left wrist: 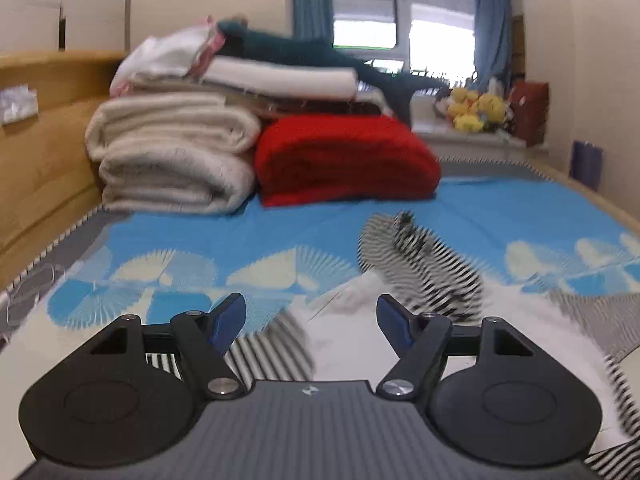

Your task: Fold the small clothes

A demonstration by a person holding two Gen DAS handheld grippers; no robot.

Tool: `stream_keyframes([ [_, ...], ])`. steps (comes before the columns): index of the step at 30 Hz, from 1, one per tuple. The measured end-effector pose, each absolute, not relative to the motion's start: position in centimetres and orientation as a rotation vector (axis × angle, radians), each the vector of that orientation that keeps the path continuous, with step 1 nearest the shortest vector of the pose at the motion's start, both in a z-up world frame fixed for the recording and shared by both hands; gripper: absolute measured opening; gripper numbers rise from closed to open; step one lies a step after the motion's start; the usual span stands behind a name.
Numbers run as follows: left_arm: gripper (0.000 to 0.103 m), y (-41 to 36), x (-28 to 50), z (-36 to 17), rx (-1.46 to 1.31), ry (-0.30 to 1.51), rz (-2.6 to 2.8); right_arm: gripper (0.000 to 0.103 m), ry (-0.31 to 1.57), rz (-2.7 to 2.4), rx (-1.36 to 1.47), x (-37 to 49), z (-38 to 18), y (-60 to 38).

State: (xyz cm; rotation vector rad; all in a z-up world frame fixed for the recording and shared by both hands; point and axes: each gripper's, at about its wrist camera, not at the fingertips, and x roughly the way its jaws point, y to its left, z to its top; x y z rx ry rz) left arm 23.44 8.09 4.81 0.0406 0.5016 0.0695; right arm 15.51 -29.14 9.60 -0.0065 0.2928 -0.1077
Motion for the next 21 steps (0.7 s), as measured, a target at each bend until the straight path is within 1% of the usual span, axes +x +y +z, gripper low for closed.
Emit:
stream_keyframes([
  [2, 0.077, 10.2, 24.1, 1.2, 0.037, 0.530, 0.085, 0.069, 0.330, -0.081, -0.044, 17.1, 8.5, -29.2],
  [3, 0.075, 11.3, 24.7, -0.7, 0.036, 0.590, 0.096, 0.069, 0.353, -0.071, -0.060, 17.6, 7.8, -29.1],
  [4, 0.063, 12.5, 26.2, -2.2, 0.015, 0.726, 0.133, 0.069, 0.375, -0.066, -0.071, 17.8, 6.9, -29.0],
  [5, 0.060, 14.2, 27.1, -3.0, -0.066, 0.790, 0.163, 0.069, 0.405, -0.063, -0.076, 18.2, 5.9, -28.9],
  [7, 0.061, 17.7, 28.3, -4.1, -0.246, 0.826, 0.188, 0.069, 0.491, -0.061, -0.062, 19.1, 4.5, -28.8],
  [11, 0.061, 22.9, 29.9, -5.5, -0.335, 0.865, 0.347, 0.069, 0.521, -0.064, -0.069, 20.3, 3.4, -27.9],
  [14, 0.063, 27.2, 29.8, -6.8, -0.489, 0.891, 0.445, 0.067, 0.530, -0.065, -0.062, 20.6, 2.3, -27.7],
  [16, 0.063, 30.0, 29.8, -8.1, -0.595, 0.923, 0.523, 0.060, 0.580, -0.062, -0.057, 21.4, 1.2, -27.7],
  [17, 0.064, 31.6, 29.7, -8.4, -0.639, 0.938, 0.559, 0.049, 0.609, -0.065, -0.049, 22.1, 1.1, -27.7],
  [19, 0.066, 34.3, 29.2, -9.8, -0.730, 0.961, 0.639, 0.045, 0.603, -0.035, -0.022, 22.6, 0.8, -27.7],
  [20, 0.066, 35.4, 28.7, -10.1, -0.765, 0.965, 0.669, 0.037, 0.602, -0.025, -0.029, 22.9, 0.6, -27.5],
  [21, 0.066, 36.4, 28.4, -10.4, -0.793, 0.969, 0.696, 0.033, 0.603, -0.017, -0.037, 23.1, 0.5, -27.4],
])
